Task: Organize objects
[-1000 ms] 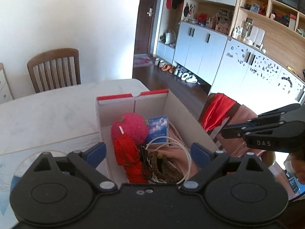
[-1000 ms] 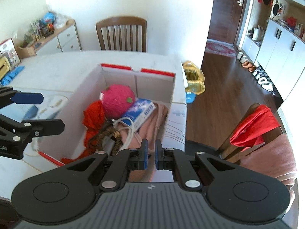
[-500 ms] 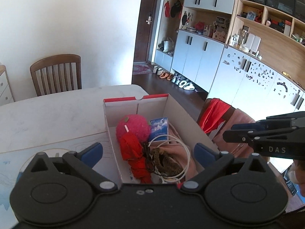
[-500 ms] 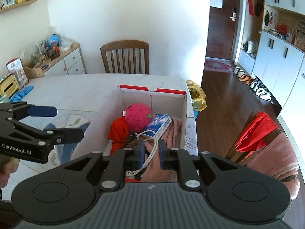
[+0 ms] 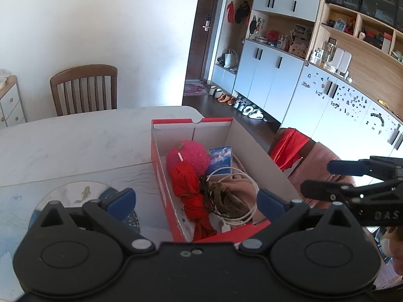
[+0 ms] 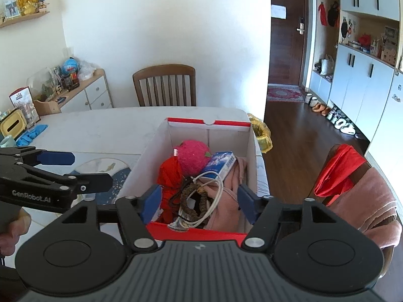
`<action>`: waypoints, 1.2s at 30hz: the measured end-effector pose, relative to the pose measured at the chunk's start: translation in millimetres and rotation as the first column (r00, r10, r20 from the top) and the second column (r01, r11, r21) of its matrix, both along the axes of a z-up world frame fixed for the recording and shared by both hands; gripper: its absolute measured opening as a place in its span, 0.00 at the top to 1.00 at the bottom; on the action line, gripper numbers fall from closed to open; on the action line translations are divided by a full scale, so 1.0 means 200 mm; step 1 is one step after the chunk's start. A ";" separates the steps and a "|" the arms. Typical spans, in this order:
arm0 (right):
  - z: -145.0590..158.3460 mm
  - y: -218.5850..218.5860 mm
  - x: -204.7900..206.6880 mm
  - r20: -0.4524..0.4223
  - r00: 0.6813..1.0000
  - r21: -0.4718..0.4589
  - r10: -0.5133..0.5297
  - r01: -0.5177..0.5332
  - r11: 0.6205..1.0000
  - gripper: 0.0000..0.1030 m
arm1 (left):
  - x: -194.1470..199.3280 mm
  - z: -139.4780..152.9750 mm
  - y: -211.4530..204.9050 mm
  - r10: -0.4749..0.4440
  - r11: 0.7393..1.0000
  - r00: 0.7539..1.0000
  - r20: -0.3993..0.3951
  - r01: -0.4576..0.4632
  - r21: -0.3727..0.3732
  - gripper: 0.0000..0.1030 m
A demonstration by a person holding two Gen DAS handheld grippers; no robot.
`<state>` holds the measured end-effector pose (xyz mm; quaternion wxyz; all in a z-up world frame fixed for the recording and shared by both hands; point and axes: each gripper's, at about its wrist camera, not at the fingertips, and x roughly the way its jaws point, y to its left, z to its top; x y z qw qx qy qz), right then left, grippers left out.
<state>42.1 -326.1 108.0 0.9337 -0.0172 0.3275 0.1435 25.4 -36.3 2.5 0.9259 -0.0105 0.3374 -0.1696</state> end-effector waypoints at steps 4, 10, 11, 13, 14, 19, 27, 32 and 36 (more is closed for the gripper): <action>0.01 0.02 -0.05 0.031 1.000 0.005 0.001 -0.001 1.000 0.17 | -0.02 -0.01 0.01 -0.001 1.000 1.000 -0.004 0.001 0.001 0.01; -0.01 0.04 -0.10 0.039 0.999 0.020 -0.029 0.028 0.999 0.04 | -0.05 -0.01 0.01 -0.003 1.000 1.000 -0.003 0.003 0.002 0.01; -0.01 0.04 -0.11 0.040 0.999 0.018 -0.028 0.028 0.999 0.04 | -0.05 -0.01 0.01 -0.003 1.000 1.000 -0.004 0.003 0.001 0.01; -0.02 0.05 -0.12 0.040 0.999 0.016 -0.033 0.032 0.999 0.04 | -0.06 -0.02 0.01 -0.004 1.000 1.000 -0.004 0.004 0.002 0.01; -0.02 0.05 -0.13 0.040 0.999 0.020 -0.034 0.034 0.999 0.04 | -0.06 -0.02 0.01 -0.006 1.000 1.000 -0.004 0.006 0.002 0.01; -0.03 0.05 -0.14 0.035 0.998 0.028 -0.048 0.047 0.999 0.03 | -0.09 -0.01 0.01 -0.014 1.000 1.000 0.004 0.014 0.003 0.01; -0.02 0.05 -0.15 0.034 0.997 0.029 -0.063 0.062 0.998 0.03 | -0.08 0.01 0.02 -0.022 1.000 1.000 0.003 0.022 -0.002 0.01; -0.03 0.04 -0.14 0.019 0.997 0.033 -0.077 0.076 0.997 0.03 | -0.07 0.01 0.01 -0.029 1.000 1.000 0.009 0.029 0.006 0.01; -0.03 0.04 -0.13 0.015 0.997 0.029 -0.081 0.081 0.996 0.03 | -0.07 0.01 0.02 -0.045 0.999 0.999 0.020 0.045 -0.003 0.01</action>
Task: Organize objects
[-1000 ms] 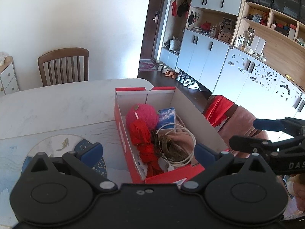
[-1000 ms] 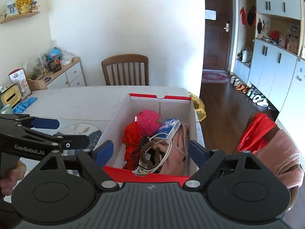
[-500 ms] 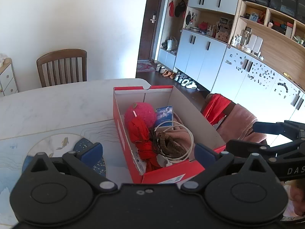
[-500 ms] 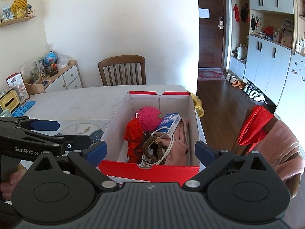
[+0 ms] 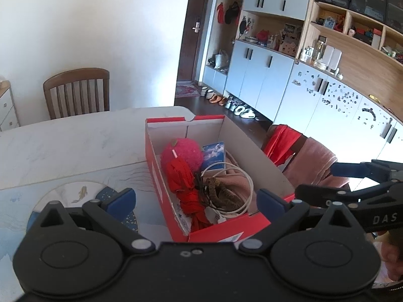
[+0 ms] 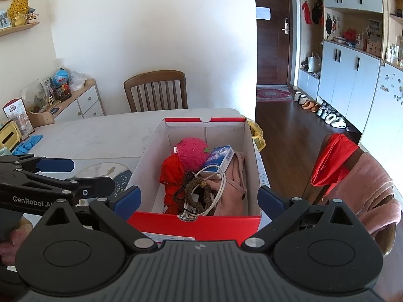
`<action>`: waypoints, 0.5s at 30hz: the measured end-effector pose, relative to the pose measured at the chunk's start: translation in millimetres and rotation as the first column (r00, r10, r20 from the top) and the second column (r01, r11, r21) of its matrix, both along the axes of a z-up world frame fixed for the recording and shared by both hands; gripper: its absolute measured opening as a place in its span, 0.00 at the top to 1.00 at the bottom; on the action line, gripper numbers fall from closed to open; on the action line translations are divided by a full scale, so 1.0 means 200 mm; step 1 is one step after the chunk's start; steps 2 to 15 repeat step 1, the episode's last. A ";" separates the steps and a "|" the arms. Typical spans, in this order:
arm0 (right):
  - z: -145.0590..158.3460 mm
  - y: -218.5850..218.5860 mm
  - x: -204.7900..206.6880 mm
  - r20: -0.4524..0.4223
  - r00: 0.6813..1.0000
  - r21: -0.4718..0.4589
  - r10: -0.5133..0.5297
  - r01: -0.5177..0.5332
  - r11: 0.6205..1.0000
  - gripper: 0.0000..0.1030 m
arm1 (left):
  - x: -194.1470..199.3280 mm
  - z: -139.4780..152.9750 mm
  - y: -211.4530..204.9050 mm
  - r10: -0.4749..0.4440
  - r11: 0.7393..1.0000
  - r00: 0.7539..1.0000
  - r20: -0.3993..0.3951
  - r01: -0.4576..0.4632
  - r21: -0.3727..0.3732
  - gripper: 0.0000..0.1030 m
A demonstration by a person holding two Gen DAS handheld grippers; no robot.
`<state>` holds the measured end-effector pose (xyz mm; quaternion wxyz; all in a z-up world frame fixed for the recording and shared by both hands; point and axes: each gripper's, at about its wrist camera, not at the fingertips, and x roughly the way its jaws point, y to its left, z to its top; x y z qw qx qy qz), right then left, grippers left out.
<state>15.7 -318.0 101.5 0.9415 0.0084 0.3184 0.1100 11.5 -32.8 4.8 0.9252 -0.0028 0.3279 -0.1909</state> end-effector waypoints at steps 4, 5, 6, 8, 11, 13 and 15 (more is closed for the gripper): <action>0.00 0.00 0.00 -0.003 1.000 -0.001 -0.001 0.001 1.000 0.03 | 0.00 0.00 0.00 -0.003 1.000 1.000 0.006 0.003 0.000 0.01; 0.00 0.00 0.00 -0.003 1.000 -0.001 -0.001 0.001 1.000 0.03 | 0.00 0.00 0.00 -0.003 1.000 1.000 0.006 0.003 0.000 0.01; 0.00 0.00 0.00 -0.003 1.000 -0.001 -0.001 0.001 1.000 0.03 | 0.00 0.00 0.00 -0.003 1.000 1.000 0.006 0.003 0.000 0.01; 0.00 0.00 0.00 -0.003 1.000 -0.001 -0.001 0.001 1.000 0.03 | 0.00 0.00 0.00 -0.003 1.000 1.000 0.006 0.003 0.000 0.01; 0.00 0.00 0.00 -0.003 1.000 -0.001 -0.001 0.001 1.000 0.03 | 0.00 0.00 0.00 -0.003 1.000 1.000 0.006 0.003 0.000 0.01; 0.00 0.00 0.00 -0.003 1.000 -0.001 -0.001 0.001 1.000 0.03 | 0.00 0.00 0.00 -0.003 1.000 1.000 0.006 0.003 0.000 0.01; 0.00 0.00 0.00 -0.003 1.000 -0.001 -0.001 0.001 1.000 0.03 | 0.00 0.00 0.00 -0.003 1.000 1.000 0.006 0.003 0.000 0.01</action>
